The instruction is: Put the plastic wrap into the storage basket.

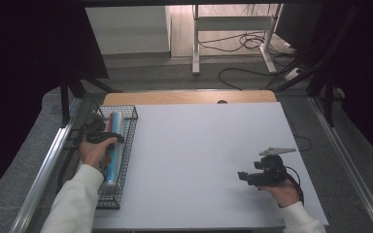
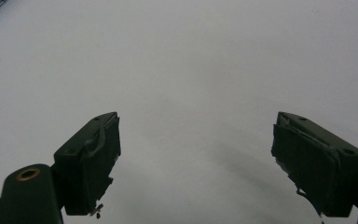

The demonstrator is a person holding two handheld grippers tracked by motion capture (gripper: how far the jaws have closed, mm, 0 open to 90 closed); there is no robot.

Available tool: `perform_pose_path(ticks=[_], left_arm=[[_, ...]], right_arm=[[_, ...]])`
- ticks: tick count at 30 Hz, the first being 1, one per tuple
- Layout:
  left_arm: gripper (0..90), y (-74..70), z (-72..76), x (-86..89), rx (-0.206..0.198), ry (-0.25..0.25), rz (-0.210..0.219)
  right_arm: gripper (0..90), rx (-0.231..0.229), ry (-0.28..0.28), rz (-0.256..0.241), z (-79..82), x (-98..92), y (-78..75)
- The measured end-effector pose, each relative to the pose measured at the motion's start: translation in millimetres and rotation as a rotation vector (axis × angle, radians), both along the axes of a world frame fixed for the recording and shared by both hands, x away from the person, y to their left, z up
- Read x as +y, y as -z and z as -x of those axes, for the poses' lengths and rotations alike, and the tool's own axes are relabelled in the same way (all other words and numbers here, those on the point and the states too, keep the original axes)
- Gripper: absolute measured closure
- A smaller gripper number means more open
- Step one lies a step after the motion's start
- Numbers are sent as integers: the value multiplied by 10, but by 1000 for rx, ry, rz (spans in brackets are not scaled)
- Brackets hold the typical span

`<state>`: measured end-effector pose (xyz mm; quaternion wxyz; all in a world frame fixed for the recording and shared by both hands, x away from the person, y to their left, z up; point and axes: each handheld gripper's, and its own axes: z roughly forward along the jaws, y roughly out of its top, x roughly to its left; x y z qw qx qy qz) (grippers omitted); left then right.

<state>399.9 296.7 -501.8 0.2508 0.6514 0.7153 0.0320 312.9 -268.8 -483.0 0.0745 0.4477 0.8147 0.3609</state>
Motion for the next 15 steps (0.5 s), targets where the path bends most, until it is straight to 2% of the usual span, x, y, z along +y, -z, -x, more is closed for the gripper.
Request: perform_pose_path(ticks=[2,7,12,15], left_arm=[[225,-103,38,1,-54,-4,0],[174,-280,138,-1,-107,13,28],[159,-424,293,-56,-156,80,47],[161,-546,427,-88,-210,122,53]], right_arm=[[159,0,1,2,-5,-4,8],[159,4,-2,6,-2,8,16],[159,0,-1,5,5,5,10],[159,0,-1,2,5,-4,6]])
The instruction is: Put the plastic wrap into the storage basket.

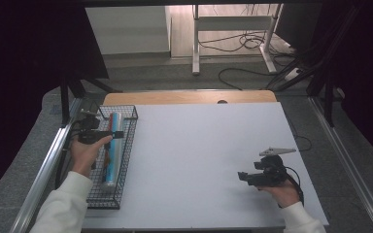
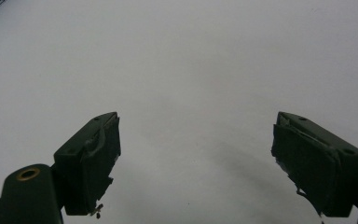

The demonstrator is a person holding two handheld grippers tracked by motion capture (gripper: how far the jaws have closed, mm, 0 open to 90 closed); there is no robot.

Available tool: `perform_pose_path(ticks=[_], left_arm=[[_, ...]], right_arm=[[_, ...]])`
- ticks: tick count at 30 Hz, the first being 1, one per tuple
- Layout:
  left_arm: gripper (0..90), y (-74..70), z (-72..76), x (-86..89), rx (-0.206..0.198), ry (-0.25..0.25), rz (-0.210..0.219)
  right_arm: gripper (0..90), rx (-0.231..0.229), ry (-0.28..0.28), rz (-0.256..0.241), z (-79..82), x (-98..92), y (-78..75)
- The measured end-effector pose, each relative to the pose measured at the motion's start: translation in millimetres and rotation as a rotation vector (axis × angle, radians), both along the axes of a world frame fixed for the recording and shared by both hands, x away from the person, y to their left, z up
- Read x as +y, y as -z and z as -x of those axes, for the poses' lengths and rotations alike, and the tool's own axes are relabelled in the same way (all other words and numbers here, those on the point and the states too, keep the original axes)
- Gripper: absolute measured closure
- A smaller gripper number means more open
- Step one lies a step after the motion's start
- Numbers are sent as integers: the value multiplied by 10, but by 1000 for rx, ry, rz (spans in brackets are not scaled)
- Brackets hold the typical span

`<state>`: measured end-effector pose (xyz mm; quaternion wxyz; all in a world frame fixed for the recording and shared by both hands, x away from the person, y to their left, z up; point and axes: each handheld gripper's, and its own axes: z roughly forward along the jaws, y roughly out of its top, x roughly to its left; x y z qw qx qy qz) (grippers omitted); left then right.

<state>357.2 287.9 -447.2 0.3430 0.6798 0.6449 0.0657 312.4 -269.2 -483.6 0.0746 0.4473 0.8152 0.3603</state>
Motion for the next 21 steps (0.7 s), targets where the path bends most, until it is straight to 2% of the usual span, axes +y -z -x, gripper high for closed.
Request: perform_pose_path(ticks=[2,4,8,10,12,15,19,21], left_arm=[[164,-84,99,-20,-30,20,7],[163,-186,257,-59,-67,77,15],[172,-290,573,-179,-152,161,-39],[179,-284,691,-247,-175,196,-46],[186,-248,835,-340,-205,240,-25],[193,-190,1011,-479,-224,307,-1],[193,-97,1179,-681,-244,370,32],[193,-46,1218,-768,-246,397,21]], right_arm=[[159,-1,2,-2,6,-6,-6],[159,-2,1,-7,14,-13,-13],[159,-22,1,-18,29,-35,-36],[159,-36,-8,-25,33,-39,-43],[158,-51,-19,-28,47,-34,-49],[157,-81,-51,-37,97,-12,-64],[153,-134,-89,-33,166,6,-60],[153,-158,-96,-36,195,5,-46]])
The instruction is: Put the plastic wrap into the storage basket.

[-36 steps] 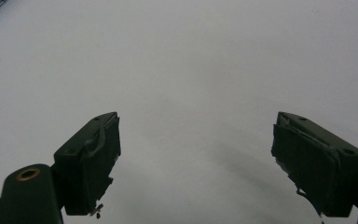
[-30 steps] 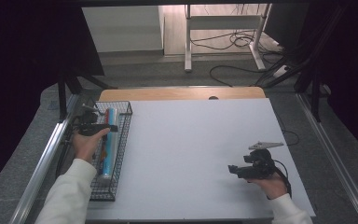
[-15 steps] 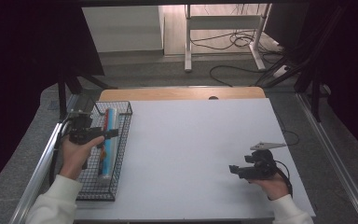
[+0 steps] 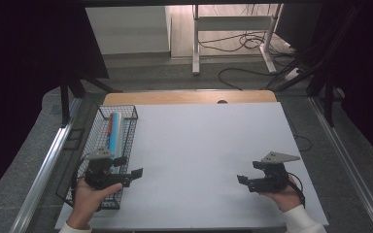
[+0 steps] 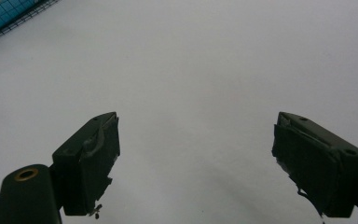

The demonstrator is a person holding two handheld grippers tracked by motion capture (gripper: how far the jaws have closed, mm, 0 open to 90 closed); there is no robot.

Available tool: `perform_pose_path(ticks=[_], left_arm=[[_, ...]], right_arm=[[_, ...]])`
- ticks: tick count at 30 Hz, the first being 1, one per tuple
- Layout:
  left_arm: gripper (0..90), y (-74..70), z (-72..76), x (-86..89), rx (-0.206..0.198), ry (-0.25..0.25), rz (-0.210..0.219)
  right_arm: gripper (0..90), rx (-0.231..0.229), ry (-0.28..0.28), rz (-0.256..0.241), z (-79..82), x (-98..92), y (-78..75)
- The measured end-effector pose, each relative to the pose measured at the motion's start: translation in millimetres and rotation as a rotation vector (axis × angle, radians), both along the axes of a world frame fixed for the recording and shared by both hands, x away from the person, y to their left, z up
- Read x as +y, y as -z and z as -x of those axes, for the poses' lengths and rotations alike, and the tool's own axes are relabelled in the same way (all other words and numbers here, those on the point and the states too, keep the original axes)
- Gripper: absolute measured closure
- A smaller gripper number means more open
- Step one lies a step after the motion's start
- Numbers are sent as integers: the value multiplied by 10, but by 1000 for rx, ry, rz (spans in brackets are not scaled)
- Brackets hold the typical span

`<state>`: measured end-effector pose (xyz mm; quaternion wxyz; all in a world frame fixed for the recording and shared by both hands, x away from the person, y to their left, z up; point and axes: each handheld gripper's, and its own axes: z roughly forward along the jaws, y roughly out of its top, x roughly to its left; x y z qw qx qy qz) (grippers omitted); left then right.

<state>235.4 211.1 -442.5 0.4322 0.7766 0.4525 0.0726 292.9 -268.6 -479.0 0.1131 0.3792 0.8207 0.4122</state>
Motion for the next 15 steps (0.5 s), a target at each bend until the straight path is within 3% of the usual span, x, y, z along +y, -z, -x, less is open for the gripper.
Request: perform_pose_path(ticks=[5,7,15], left_arm=[[192,136,7,-97,6,2,-31],[192,162,-6,-101,-2,-19,-49],[195,207,8,-94,-13,-20,-40]], right_arm=[[154,-25,-15,-17,69,-22,41],[153,-33,-15,-9,87,-18,59],[154,-46,-4,-15,115,-20,56]])
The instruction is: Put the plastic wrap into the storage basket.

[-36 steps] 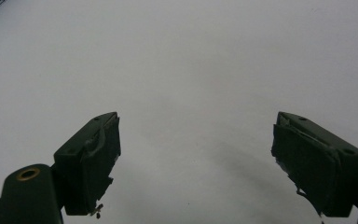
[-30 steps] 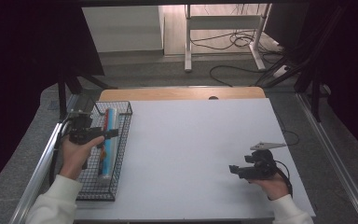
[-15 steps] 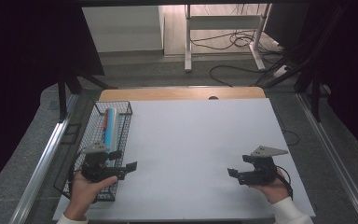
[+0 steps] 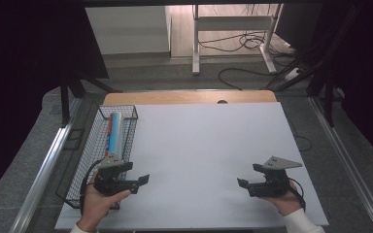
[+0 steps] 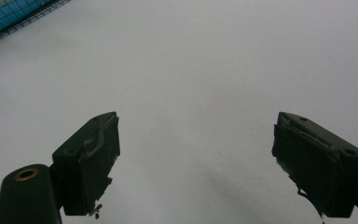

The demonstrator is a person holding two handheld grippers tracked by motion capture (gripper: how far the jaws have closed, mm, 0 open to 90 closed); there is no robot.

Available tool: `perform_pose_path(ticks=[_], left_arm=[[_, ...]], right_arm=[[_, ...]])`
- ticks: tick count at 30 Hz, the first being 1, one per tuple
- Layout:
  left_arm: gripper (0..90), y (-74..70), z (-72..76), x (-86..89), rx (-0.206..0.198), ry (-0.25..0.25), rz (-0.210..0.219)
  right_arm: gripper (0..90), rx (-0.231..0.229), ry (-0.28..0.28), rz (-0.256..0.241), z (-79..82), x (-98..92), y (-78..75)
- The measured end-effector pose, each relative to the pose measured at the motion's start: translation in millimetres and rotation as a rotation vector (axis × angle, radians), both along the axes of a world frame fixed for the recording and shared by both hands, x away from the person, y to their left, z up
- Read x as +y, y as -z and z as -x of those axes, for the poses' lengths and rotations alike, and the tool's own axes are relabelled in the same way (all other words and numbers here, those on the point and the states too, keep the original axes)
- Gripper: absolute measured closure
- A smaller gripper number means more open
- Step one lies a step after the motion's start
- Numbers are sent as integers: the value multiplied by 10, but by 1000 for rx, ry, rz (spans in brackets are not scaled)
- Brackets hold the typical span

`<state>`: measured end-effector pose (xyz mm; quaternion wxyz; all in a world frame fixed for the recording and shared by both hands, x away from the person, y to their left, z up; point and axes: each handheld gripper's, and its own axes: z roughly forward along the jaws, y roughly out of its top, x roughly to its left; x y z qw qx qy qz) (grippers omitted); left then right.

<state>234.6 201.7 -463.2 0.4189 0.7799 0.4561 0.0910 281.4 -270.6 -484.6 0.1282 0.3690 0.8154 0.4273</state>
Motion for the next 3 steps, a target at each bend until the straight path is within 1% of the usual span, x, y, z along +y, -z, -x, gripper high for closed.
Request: perform_pose_path(ticks=[3], left_arm=[[195,21,-3,3,9,3,6]], right_arm=[[153,-9,0,-4,5,-2,-11]])
